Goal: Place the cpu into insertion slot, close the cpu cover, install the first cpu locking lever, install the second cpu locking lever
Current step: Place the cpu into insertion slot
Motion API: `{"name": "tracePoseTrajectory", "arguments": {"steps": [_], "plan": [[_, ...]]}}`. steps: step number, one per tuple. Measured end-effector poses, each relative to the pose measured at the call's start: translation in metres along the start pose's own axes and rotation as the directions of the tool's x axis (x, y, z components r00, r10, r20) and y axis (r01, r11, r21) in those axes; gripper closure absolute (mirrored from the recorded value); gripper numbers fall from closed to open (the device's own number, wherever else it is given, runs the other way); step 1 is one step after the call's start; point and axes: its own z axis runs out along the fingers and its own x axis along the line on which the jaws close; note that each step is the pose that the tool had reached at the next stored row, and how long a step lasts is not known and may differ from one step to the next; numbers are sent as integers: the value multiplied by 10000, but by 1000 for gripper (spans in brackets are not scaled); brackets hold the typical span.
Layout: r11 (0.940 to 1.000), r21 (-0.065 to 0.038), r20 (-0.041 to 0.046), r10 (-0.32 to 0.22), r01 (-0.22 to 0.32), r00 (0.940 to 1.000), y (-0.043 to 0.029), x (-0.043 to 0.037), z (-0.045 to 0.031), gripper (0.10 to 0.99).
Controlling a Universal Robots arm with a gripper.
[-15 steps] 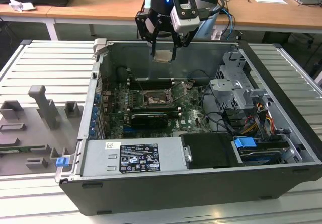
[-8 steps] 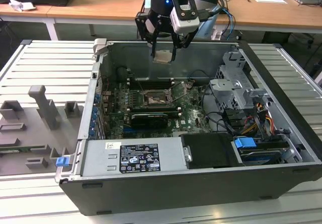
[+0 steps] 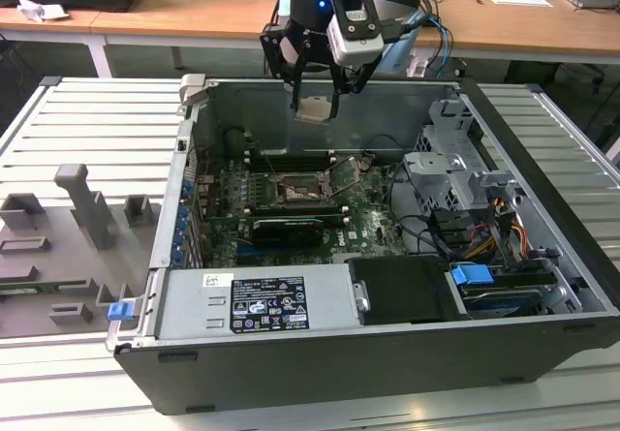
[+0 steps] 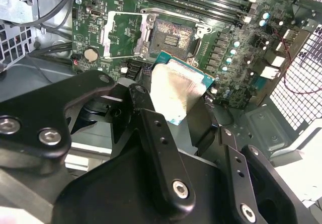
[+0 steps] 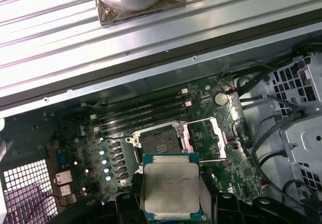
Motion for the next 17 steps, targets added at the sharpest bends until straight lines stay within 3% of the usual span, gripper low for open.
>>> {"name": "tracePoseTrajectory", "arguments": {"steps": [17], "plan": [[9988,-11,43,489,-489,9988,-1,0,15,561]]}}
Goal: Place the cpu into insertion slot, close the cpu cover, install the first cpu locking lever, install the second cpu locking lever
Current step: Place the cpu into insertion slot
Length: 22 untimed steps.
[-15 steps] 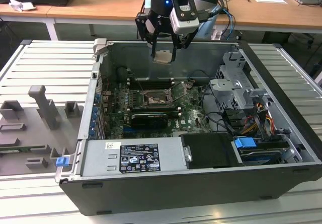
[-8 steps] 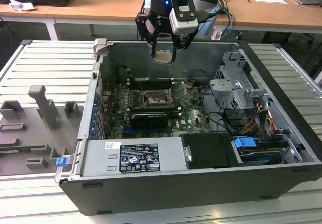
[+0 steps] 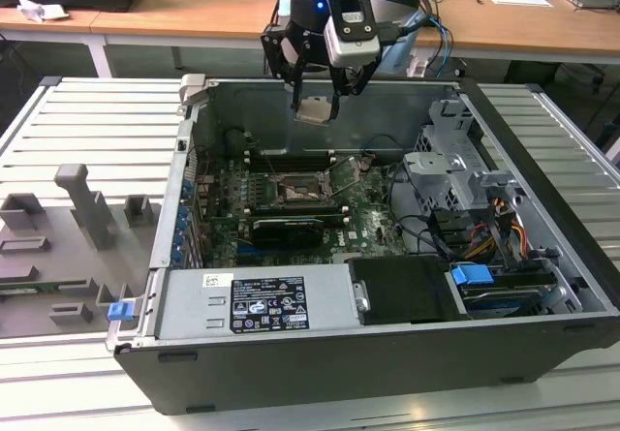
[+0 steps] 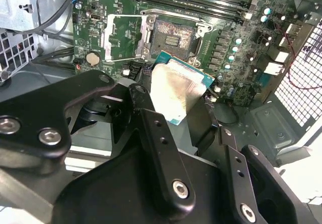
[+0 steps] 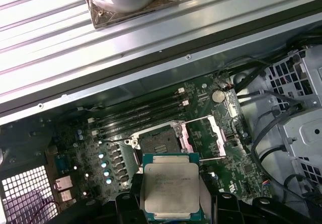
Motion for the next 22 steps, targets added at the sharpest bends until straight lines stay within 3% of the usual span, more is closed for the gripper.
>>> {"name": "tracePoseTrajectory", "arguments": {"steps": [19,22], "plan": [[9979,-15,57,646,-646,9979,-2,0,20,561],[9938,-29,98,1111,-1111,9938,-3,0,30,561]]}}
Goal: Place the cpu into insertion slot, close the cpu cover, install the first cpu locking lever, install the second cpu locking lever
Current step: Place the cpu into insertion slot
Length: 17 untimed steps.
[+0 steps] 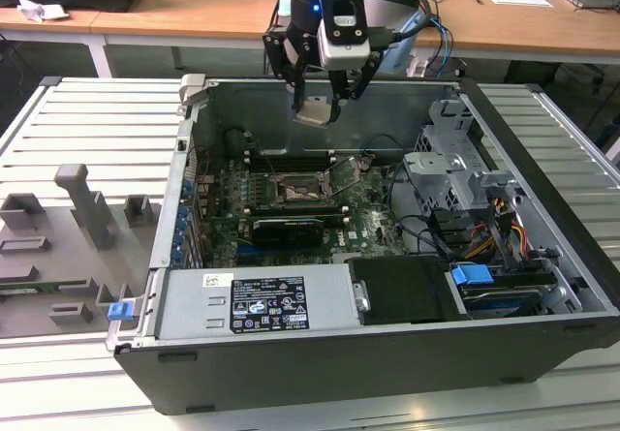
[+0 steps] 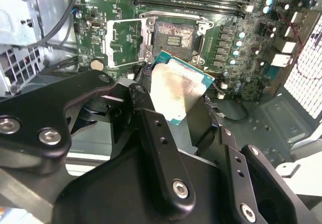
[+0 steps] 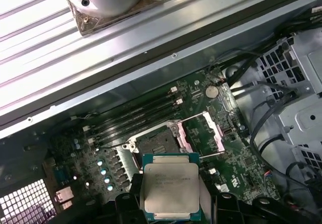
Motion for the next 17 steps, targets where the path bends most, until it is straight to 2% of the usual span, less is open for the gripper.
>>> {"name": "tracePoseTrajectory", "arguments": {"steps": [2,5,17], "plan": [[9989,-7,42,479,-479,9988,-1,0,9,561],[9972,-14,66,749,-749,9972,-1,-1,13,561],[9960,-6,85,894,-894,9960,-4,-1,45,561]]}}
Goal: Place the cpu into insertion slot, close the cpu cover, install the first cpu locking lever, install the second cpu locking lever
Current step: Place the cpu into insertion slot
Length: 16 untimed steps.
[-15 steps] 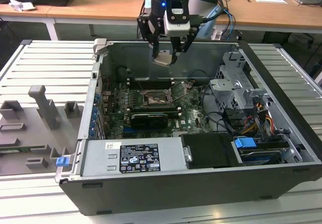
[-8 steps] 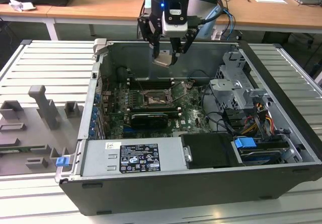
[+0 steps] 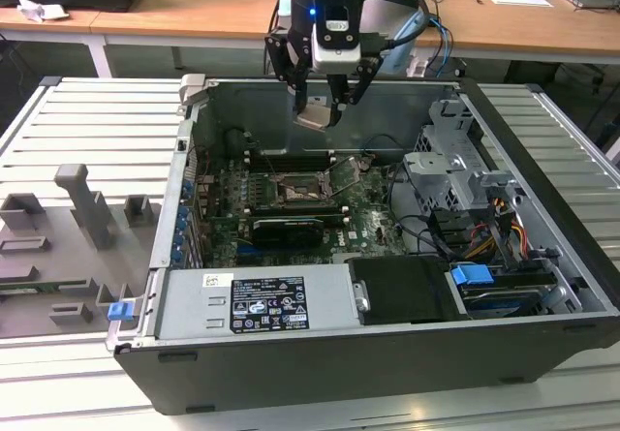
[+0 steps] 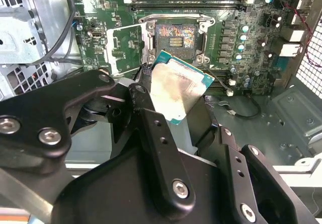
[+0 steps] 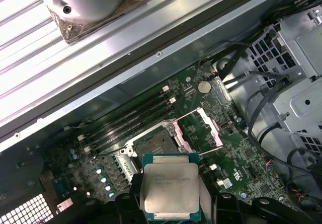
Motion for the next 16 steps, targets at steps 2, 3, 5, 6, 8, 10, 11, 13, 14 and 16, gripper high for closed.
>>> {"name": "tracePoseTrajectory", "arguments": {"steps": [2,3,5,6,8,10,11,13,14,16], "plan": [[10000,-2,2,23,-23,10000,0,0,1,561],[10000,-2,4,50,-50,10000,0,0,1,561],[9999,-3,11,128,-128,9999,0,0,2,561],[9999,-4,13,149,-149,9999,0,0,2,561],[9998,-5,17,202,-202,9998,0,0,2,561],[9997,-6,22,255,-255,9997,0,0,3,561],[9996,-7,24,283,-283,9996,0,0,4,561],[9994,-9,31,355,-355,9994,0,0,4,561],[9992,-9,34,403,-403,9992,0,0,5,561],[9990,-11,39,451,-451,9990,0,0,5,561]]}}
